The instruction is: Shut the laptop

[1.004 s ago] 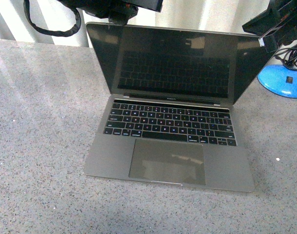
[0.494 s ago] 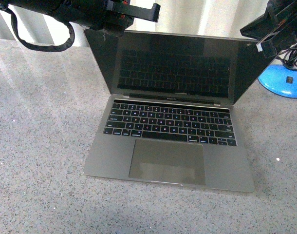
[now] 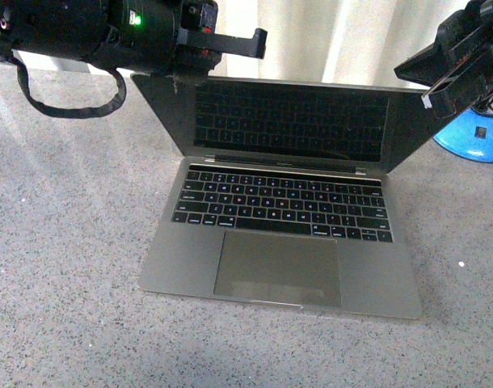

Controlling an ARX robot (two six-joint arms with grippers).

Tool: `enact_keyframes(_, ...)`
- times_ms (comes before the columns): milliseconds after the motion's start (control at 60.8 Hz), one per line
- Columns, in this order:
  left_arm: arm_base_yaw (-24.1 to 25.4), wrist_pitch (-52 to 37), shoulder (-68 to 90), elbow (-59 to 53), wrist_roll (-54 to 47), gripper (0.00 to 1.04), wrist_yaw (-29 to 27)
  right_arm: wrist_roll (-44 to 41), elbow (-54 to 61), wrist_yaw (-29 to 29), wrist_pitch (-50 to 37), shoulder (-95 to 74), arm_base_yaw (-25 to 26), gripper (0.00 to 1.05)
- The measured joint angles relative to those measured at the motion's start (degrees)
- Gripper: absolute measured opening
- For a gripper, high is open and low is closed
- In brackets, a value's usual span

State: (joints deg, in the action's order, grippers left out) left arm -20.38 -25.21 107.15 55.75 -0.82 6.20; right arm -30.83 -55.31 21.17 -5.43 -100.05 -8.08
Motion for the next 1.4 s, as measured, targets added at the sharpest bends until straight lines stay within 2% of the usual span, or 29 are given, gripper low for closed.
enact_keyframes(296,-0.59,-3.43,-1.22,-5.95,2.69,0.04,-1.36,1.14,3.58,0.15,-1.05,1.64,-0.31,0.01)
enact_keyframes(856,-0.63,-4.9,-1.99,-8.04,4.22,0.04,-1.73,2.27,9.11,0.22,-3.21,2.99,-1.79,0.01)
enact_keyframes(1399,-1.55,-10.78,-2.43,-12.59,10.54,0.04,-2.82,3.45,12.5,0.2,-5.01,3.63,-2.43,0.01)
